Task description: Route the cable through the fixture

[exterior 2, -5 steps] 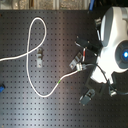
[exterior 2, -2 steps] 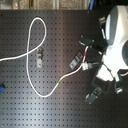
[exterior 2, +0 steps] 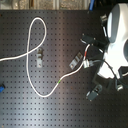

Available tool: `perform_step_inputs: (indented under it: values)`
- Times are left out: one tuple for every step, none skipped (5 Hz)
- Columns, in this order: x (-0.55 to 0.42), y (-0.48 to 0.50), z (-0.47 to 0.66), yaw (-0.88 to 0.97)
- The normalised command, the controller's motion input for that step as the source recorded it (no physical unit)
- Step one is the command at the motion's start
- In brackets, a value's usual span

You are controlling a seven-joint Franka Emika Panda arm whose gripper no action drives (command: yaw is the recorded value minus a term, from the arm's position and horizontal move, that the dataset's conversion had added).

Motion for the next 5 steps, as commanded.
perform_step_inputs:
  values:
    - [-0.272,0.004,0.0,0.35]
    - [-0.192,0.115,-0.1,0.35]
    - [-0.133,0.1,0.04,0.22]
    - [-0.006,-0.01,0.67,-0.02]
    - [-0.005,-0.032,0.62,-0.08]
